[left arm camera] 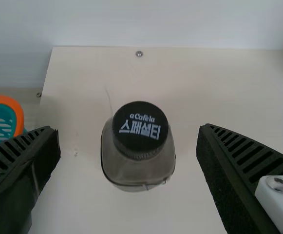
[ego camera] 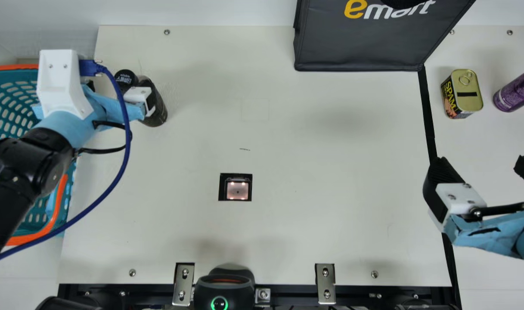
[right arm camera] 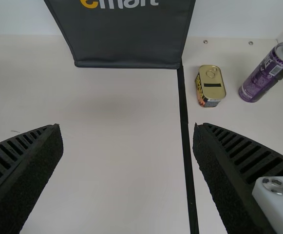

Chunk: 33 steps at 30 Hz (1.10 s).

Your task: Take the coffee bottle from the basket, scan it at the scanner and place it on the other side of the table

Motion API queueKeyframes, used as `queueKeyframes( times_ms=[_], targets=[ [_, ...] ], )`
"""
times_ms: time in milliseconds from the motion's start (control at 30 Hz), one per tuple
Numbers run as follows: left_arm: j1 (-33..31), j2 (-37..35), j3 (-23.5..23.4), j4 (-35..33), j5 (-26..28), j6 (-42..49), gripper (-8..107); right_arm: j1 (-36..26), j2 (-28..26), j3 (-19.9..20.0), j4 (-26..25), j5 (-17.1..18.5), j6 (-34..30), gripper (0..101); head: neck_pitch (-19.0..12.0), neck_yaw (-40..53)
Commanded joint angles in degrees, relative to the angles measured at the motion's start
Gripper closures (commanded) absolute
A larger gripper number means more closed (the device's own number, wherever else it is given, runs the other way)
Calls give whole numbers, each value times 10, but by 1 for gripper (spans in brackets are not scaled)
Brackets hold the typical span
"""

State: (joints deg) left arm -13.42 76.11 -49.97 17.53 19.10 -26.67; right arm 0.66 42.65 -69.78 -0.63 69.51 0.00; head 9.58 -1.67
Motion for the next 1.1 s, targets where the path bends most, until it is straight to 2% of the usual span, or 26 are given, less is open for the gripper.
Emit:
queueKeyframes(
  times_ms=[0,333,633,833,1067],
  targets=[
    [-1,10,-1,28,-11,-31,9,0,0,0,0,0,0,6,-17,1],
    [-15,43,-10,114,-29,-129,9,0,0,0,0,0,0,6,-17,1],
    [-33,57,-15,173,-25,-198,69,0,0,0,0,0,0,6,-17,1],
    [-47,46,-23,196,-4,-234,107,0,0,0,0,0,0,6,-17,1],
    [-77,11,-42,191,59,-248,107,0,0,0,0,0,0,6,-17,1]
  ],
)
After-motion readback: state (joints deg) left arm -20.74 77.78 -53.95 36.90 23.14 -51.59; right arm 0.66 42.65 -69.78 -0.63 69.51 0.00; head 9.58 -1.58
